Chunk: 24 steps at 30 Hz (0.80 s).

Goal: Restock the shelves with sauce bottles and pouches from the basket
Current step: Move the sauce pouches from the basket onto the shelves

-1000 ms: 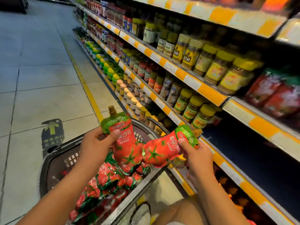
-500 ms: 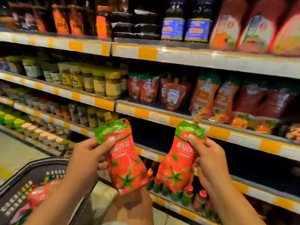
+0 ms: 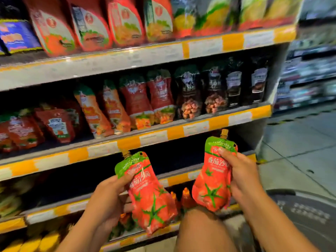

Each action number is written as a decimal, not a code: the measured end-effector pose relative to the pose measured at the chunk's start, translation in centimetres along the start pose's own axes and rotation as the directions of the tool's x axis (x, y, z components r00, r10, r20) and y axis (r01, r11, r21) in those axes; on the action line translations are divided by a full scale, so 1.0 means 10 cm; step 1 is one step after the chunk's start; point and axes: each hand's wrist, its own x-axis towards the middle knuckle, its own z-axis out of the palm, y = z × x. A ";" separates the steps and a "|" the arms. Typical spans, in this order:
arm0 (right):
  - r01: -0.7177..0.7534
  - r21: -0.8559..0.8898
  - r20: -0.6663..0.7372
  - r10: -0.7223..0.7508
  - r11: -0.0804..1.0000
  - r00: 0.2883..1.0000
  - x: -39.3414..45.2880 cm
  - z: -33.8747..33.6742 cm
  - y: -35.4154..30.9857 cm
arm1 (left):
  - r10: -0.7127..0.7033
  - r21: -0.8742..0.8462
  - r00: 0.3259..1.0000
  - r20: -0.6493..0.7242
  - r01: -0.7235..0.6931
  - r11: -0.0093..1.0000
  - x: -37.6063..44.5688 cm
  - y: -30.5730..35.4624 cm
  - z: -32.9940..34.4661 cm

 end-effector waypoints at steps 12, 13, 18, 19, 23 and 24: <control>-0.038 -0.023 -0.284 0.030 0.999 0.958 0.85 -0.85 -0.03 | -0.283 0.100 0.959 0.011 0.280 0.955 0.94 -0.47 1.09; -0.036 -0.021 -0.297 0.029 0.999 0.954 0.93 -0.85 -0.04 | -0.292 0.108 0.956 0.011 0.289 0.951 1.02 -0.48 1.17; -0.025 -0.091 -0.308 -0.004 0.995 0.951 1.39 -0.84 -0.14 | -0.285 0.123 0.958 0.029 0.280 0.952 1.38 -0.46 1.57; -0.015 -0.098 -0.309 -0.016 0.995 0.951 1.49 -0.83 -0.16 | -0.288 0.104 0.957 0.033 0.283 0.953 1.46 -0.45 1.64; 0.017 -0.123 -0.351 -0.060 0.992 0.935 1.88 -0.76 -0.24 | -0.268 -0.026 0.960 0.085 0.271 0.962 1.75 -0.37 1.88; 0.025 -0.142 -0.359 -0.075 0.990 0.930 1.98 -0.75 -0.25 | -0.234 -0.063 0.967 0.097 0.241 0.969 1.82 -0.37 1.92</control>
